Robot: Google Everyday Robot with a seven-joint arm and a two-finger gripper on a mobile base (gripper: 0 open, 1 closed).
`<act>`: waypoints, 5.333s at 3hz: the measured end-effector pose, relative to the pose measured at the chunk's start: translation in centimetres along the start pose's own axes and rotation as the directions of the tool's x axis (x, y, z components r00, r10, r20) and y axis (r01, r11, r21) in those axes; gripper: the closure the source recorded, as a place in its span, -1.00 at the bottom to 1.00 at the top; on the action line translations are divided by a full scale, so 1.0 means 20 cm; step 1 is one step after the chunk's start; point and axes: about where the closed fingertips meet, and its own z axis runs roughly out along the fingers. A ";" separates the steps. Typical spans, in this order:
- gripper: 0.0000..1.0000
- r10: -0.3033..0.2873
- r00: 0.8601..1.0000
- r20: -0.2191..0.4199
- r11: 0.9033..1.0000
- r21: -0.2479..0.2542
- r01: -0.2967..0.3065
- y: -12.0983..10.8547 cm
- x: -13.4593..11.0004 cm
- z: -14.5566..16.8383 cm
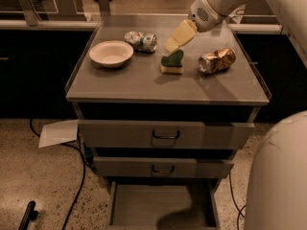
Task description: Place sponge into bottom drawer
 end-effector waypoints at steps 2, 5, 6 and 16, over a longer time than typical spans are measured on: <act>-1.00 0.123 0.992 -0.026 0.992 0.027 -0.123 -0.08 0.10 0.13; -1.00 0.211 0.977 -0.020 0.977 0.035 -0.211 -0.26 0.04 0.40; -1.00 0.225 0.973 -0.046 0.973 0.053 -0.223 -0.28 0.06 0.48; 1.00 0.073 0.976 0.206 0.975 -0.220 -0.027 0.12 0.37 -0.03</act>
Offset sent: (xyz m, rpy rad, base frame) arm 0.0280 -0.0218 -0.0663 0.0158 0.1263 -0.2216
